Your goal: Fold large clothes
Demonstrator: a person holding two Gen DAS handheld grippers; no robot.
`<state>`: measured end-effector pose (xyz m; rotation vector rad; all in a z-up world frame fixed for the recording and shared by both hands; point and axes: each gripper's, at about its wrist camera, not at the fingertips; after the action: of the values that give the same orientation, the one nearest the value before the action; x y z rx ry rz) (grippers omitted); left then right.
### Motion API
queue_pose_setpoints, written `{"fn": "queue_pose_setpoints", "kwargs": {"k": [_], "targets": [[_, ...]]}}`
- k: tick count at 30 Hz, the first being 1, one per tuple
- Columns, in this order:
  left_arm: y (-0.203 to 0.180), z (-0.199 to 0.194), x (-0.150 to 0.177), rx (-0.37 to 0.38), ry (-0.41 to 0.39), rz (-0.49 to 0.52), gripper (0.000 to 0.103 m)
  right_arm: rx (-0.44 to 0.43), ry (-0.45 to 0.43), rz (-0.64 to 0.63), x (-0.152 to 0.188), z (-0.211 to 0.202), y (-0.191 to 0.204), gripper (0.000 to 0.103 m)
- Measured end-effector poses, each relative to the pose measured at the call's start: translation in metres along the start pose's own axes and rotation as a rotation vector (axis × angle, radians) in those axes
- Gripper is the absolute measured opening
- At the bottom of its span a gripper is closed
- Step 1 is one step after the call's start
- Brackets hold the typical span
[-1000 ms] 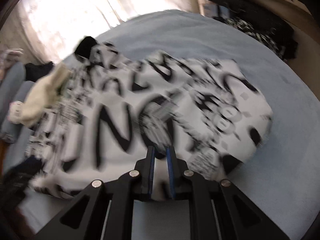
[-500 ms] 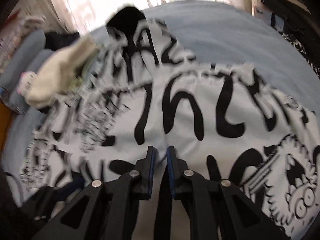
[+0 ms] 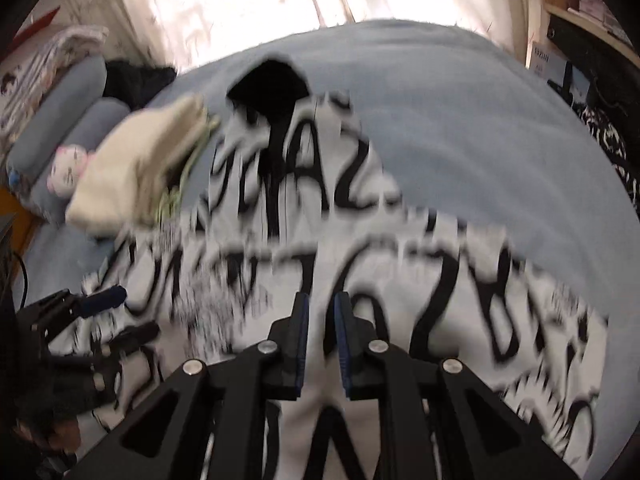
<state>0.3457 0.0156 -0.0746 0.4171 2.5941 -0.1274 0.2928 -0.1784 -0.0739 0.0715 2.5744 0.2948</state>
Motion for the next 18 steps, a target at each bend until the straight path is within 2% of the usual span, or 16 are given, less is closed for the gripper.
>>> {"fn": "queue_pose_setpoints", "kwargs": {"k": [3,4,7,11,14,18], "targets": [[0.025,0.002,-0.043,-0.045,-0.061,-0.041,0.063,-0.018,-0.044,0.031,-0.036,0.004,0.004,0.013],[0.033,0.006,-0.060,-0.065,-0.076,-0.069,0.065,-0.044,-0.057,0.052,-0.052,0.010,0.005,0.017],[0.047,0.029,-0.102,-0.078,-0.082,-0.143,0.067,-0.071,-0.058,0.115,-0.086,0.027,0.005,0.047],[0.048,0.066,-0.143,-0.074,-0.051,-0.192,0.067,-0.069,-0.068,0.169,-0.125,0.055,0.005,0.048],[0.048,0.096,-0.164,-0.130,-0.031,-0.246,0.067,-0.028,-0.059,0.213,-0.146,0.078,-0.001,0.048],[0.051,0.120,-0.181,-0.176,-0.026,-0.289,0.067,-0.044,-0.046,0.249,-0.160,0.098,-0.004,0.048]]}}
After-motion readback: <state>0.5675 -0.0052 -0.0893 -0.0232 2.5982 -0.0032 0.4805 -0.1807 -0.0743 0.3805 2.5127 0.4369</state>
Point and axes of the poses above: each gripper's, at about its wrist camera, not at the fingertips, and z roughly the way its jaws point, y to its left, x to its underside, and after that the axes turned 6 degrees about z, right-handed
